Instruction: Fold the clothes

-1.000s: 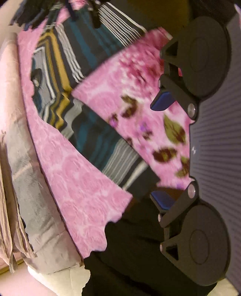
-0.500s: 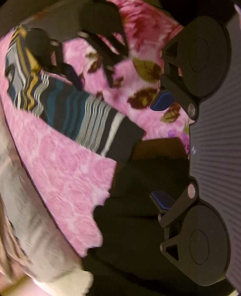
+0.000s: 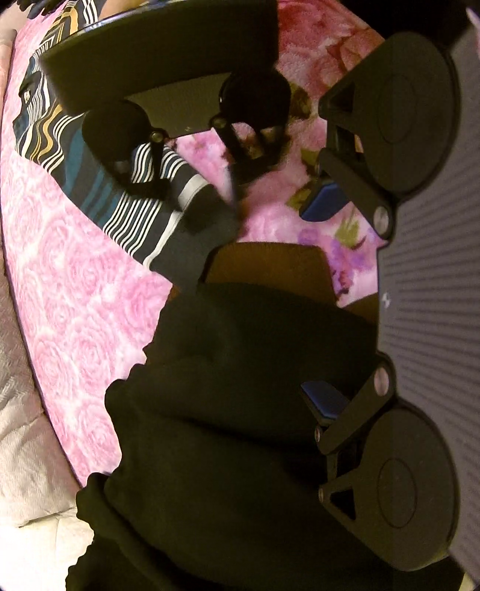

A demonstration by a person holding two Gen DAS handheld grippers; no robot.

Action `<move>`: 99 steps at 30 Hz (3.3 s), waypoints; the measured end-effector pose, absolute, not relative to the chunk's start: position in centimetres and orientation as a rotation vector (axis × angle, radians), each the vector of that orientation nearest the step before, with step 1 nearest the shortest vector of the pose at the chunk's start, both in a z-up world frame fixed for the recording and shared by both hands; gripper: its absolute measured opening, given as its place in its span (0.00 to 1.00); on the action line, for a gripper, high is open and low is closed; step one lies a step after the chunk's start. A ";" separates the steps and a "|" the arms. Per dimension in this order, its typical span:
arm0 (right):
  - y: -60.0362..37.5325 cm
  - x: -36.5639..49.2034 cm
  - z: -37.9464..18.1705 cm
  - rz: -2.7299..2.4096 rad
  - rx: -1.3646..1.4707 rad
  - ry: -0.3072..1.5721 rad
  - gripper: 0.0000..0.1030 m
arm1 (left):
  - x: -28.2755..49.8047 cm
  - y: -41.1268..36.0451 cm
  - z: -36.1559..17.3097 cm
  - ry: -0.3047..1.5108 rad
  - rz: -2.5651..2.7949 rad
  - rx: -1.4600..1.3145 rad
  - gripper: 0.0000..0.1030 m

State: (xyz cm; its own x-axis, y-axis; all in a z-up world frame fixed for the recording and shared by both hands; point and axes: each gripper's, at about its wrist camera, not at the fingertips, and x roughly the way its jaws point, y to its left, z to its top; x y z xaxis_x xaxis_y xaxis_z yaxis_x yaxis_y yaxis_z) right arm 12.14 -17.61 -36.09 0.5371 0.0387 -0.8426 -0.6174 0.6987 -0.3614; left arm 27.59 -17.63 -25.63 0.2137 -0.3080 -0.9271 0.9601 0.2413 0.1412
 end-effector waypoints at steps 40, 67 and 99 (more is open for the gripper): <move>-85.6 -23.1 -21.0 -0.565 0.754 0.556 0.03 | -6.2 -53.1 -21.7 0.699 -1.404 1.105 0.88; -97.3 -50.1 -28.9 -1.310 1.231 0.287 0.81 | -19.8 -68.2 -25.3 0.531 -1.755 1.318 0.88; -91.4 -34.0 -15.3 -0.962 0.354 0.490 0.05 | -17.4 -65.0 -24.7 0.563 -1.718 1.247 0.88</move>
State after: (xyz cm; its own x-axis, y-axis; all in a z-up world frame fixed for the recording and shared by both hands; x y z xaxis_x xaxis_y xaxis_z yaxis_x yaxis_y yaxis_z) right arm -34.03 -91.38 -15.25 0.4770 -0.6904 -0.5439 0.8460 0.5284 0.0713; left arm -17.40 -65.03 -24.71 -0.0744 -0.4030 -0.9122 0.8649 -0.4815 0.1421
